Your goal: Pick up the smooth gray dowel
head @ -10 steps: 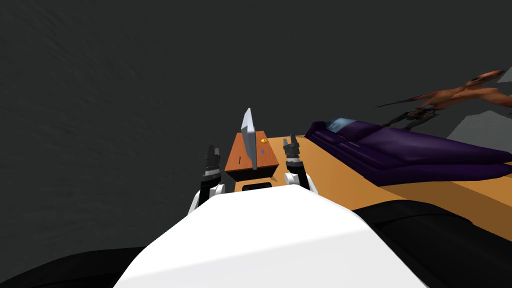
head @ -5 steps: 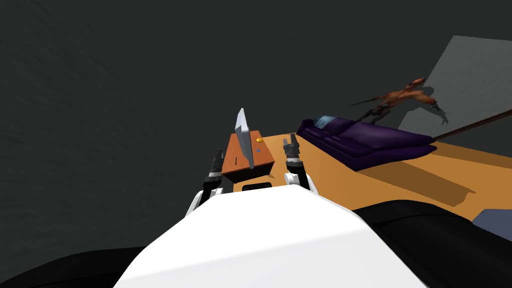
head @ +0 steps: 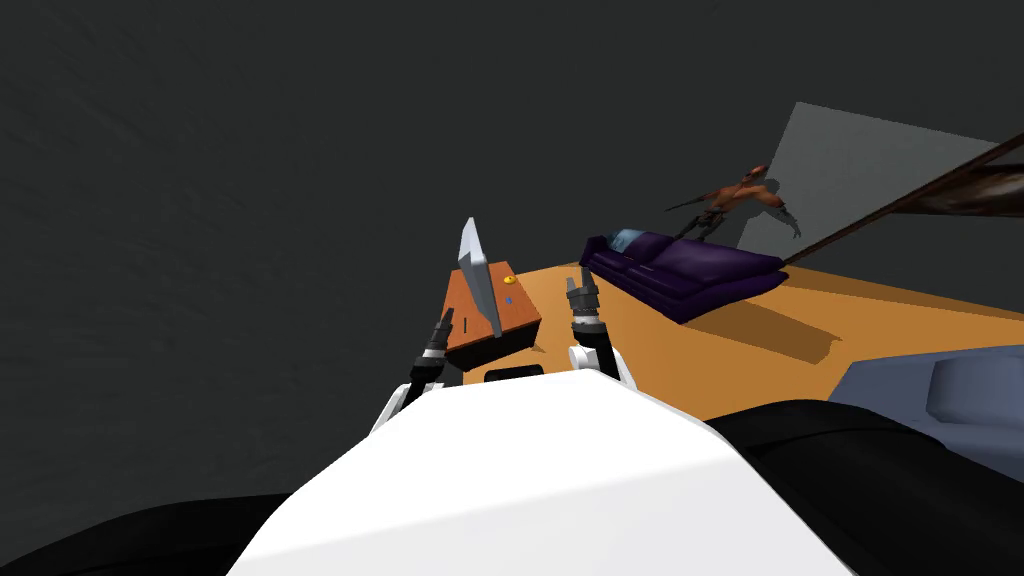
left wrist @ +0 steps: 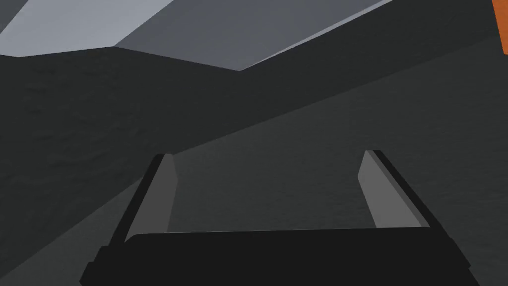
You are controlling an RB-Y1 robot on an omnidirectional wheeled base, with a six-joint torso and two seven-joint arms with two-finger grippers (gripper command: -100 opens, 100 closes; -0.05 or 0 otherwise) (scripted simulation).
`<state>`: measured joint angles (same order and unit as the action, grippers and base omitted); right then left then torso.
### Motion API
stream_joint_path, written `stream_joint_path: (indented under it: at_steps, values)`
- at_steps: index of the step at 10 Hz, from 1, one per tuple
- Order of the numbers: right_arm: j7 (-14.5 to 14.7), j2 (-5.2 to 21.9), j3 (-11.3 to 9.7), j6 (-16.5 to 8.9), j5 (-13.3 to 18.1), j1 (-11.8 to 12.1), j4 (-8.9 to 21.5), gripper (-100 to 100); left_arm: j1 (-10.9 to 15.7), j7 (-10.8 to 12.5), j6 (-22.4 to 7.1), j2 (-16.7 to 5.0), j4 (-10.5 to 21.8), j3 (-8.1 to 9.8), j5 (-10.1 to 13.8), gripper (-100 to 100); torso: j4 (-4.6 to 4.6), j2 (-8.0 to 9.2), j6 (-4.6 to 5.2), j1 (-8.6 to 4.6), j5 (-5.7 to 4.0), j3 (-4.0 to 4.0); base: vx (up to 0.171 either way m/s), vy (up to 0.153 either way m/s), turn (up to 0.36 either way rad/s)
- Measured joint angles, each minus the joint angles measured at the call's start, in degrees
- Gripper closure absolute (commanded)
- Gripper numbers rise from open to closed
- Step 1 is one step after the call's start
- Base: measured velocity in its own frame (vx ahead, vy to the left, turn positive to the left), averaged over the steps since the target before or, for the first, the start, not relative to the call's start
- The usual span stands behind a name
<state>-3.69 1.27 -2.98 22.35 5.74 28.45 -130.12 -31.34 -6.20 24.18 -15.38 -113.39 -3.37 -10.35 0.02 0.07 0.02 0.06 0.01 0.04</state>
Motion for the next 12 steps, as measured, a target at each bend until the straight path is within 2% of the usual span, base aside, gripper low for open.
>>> stream_joint_path:
  at_steps: [3, 4, 5, 6, 8, 9, 10, 12]
  values:
    - [0.0, 0.0, 0.0, 0.0, 0.0, 0.0, 0.0, 0, -0.32, 1.93, -0.48, -3.68, 4.08, -0.97, -1.87, -100, 0.01, 0.02, -0.01, 0.01, 0.0, 0.01, -0.024, 0.002, -0.177]
    - [0.0, 0.0, 0.01, 0.0, 0.0, 0.01, 0.0, 0, 0.03, 2.19, -0.46, -3.99, 5.8, -1.37, -2.36, -100, 0.0, -0.01, -0.04, 0.01, 0.0, 0.0, -0.019, -0.003, -0.325]
    - [0.0, 0.0, 0.0, 0.0, 0.0, 0.0, 0.0, 0, 0.72, 2.89, -0.41, -5.17, 8.29, -1.72, -2.95, -100, 0.0, -0.02, 0.01, 0.01, 0.0, -0.01, -0.022, 0.001, -0.464]
    - [0.0, 0.0, 0.0, 0.0, 0.0, 0.0, 0.0, 0, -0.12, 4.09, -0.16, -6.93, 9.9, -2.22, -3.74, -100, 0.0, 0.01, -0.01, 0.03, 0.0, 0.01, -0.017, 0.009, -0.133]
    - [0.0, 0.0, 0.0, 0.0, 0.0, 0.0, 0.0, 0, -0.01, 5.61, 0.22, -8.7, 14.19, -3.04, -4.84, -100, 0.0, -0.04, -0.01, 0.03, 0.0, -0.02, -0.009, -0.001, -0.222]
    - [0.0, 0.0, 0.01, 0.0, 0.0, 0.02, 0.0, 0, 0.2, 6.13, 0.21, -9.05, 15.89, -3.45, -5.29, -100, -0.01, -0.06, -0.06, 0.03, 0.0, -0.03, -0.004, -0.003, -0.316]
    - [0.0, 0.0, 0.0, 0.0, 0.0, 0.01, 0.0, 0, -0.25, 7.31, 0.05, -10.7, 17.33, -3.8, -5.75, -100, -0.01, -0.06, -0.02, 0.03, -0.01, -0.03, -0.003, 0.006, -0.164]
    - [0.0, 0.0, 0.01, 0.0, 0.0, 0.01, 0.0, 0, -0.37, 8.72, -0.05, -11.8, 20.24, -4.88, -6.95, -100, -0.01, -0.08, -0.02, 0.03, 0.0, -0.04, 0.0, 0.004, -0.242]
